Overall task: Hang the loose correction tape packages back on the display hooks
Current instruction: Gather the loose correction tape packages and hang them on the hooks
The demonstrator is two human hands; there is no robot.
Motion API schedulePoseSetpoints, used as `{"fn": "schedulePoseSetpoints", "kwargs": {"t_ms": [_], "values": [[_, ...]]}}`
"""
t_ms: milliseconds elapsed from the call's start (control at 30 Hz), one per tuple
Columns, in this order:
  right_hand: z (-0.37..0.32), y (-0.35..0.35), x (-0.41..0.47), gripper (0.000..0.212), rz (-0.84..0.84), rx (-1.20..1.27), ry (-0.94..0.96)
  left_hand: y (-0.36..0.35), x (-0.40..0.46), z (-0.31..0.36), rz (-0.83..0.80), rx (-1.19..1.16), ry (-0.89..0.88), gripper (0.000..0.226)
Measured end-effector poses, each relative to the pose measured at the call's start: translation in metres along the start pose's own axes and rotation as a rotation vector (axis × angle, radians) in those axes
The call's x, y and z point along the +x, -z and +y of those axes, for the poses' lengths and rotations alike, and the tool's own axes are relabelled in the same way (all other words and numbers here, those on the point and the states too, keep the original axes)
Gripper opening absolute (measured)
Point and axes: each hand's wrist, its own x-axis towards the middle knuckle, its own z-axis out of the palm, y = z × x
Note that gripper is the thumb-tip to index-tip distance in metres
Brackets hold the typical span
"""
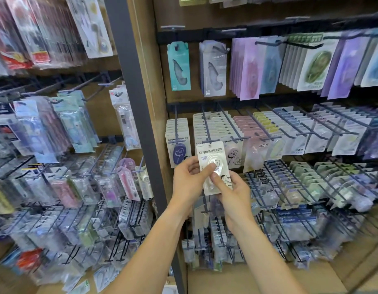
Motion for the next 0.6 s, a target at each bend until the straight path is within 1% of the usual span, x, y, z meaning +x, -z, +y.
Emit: {"fn": "schedulePoseSetpoints", "kwargs": {"t_ms": [167,267,300,333,367,400,433,533,567,600], "values": [[-0.002,-0.004,0.005,0.018,0.013,-0.025,0.006,-0.001,0.007,-0.003,0.034,-0.027,0.025,0.024],[0.000,-0.009,0.012,0.015,0.041,-0.021,-0.028,-0.003,0.011,-0.001,0.054,-0.021,0.043,0.022],[0.002,-0.011,0.017,0.017,0.058,-0.032,-0.044,-0.004,0.014,-0.002,0.063,-0.010,0.053,0.023],[0.003,-0.015,0.021,0.025,0.081,-0.042,-0.063,-0.006,0.018,-0.003,0.074,-0.005,0.068,0.023],[0.003,-0.019,0.025,0.040,0.108,-0.059,-0.093,-0.007,0.024,-0.005,0.088,0.023,0.083,0.025],[0.003,-0.022,0.030,0.052,0.125,-0.073,-0.127,-0.008,0.029,-0.006,0.108,0.052,0.105,0.029],[0.003,-0.023,0.033,0.056,0.140,-0.093,-0.159,-0.008,0.032,-0.008,0.129,0.101,0.132,0.036],[0.007,-0.021,0.040,0.049,0.161,-0.103,-0.235,-0.008,0.029,-0.009,0.151,0.247,0.160,0.054],[0.010,-0.018,0.038,0.049,0.154,-0.122,-0.256,-0.006,0.021,-0.009,0.141,0.302,0.153,0.061],[0.016,-0.012,0.034,0.054,0.148,-0.151,-0.271,-0.004,0.012,-0.013,0.125,0.355,0.137,0.067]]}}
